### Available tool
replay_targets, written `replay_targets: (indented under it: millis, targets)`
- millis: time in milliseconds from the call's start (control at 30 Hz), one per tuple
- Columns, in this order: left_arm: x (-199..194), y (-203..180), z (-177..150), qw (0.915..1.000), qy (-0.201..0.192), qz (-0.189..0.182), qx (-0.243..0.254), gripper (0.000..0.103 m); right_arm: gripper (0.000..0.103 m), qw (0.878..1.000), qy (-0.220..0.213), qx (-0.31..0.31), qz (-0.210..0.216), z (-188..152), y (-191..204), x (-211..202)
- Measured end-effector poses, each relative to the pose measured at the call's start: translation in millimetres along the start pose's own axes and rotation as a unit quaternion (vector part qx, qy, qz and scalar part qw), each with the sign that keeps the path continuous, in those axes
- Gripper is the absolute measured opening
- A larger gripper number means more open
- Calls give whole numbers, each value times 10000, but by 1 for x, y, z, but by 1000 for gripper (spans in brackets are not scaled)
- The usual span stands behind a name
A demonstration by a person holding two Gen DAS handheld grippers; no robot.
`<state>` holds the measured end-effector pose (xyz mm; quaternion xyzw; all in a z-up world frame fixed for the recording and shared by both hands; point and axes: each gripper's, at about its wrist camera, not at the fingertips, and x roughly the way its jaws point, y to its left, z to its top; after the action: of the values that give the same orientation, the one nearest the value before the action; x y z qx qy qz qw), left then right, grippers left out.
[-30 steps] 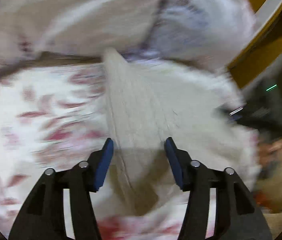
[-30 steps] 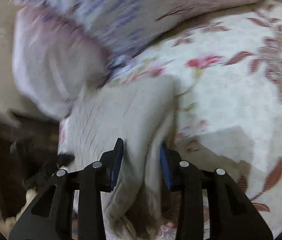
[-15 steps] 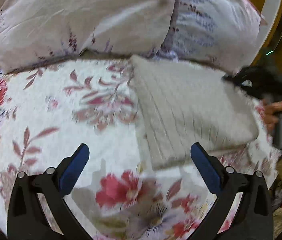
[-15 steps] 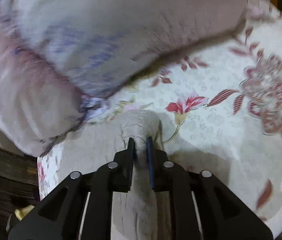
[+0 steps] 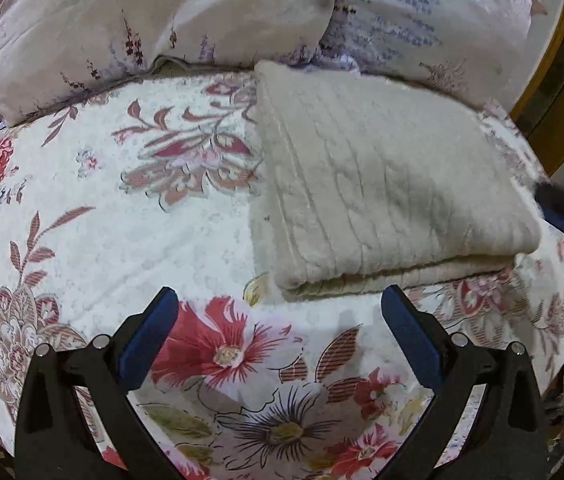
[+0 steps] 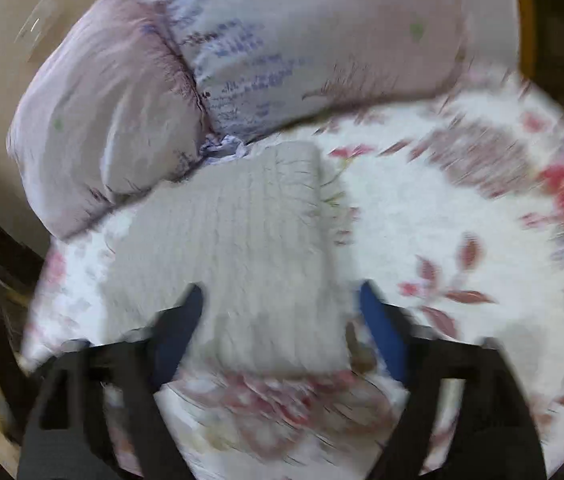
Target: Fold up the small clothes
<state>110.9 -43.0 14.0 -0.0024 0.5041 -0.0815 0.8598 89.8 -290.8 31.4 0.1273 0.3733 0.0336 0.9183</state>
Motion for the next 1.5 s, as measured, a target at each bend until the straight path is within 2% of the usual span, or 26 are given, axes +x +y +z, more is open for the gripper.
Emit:
replay_targets:
  millis: [100, 200, 233, 300, 333, 367, 467, 1500]
  targets:
    - [10, -3, -8, 9997, 241, 104, -28, 101, 84, 9984, 326, -286, -363, -32, 12, 19]
    - [11, -10, -17, 9990, 193, 372, 177, 101, 84, 9960, 566, -380, -582, -50, 16, 37]
    - [10, -11, -19, 9989, 179, 393, 183, 101, 85, 9950, 462, -521, -710, -54, 21, 36]
    - [10, -10, -20, 9991, 172, 376, 113, 101, 91, 9916, 529, -759, -905, -58, 31, 41]
    - [10, -10, -19, 9990, 188, 389, 116, 101, 99, 9908, 536, -761, -981, -62, 34, 40]
    - [10, -10, -20, 9989, 202, 414, 128, 101, 102, 9911, 545, -614, -1048, -63, 32, 41]
    - [10, -11, -19, 9987, 232, 442, 120, 101, 102, 9919, 407, -507, -1089, -66, 29, 40]
    - [9, -11, -22, 9987, 127, 489, 43, 101, 102, 9915, 425, -585, -1083, -68, 32, 38]
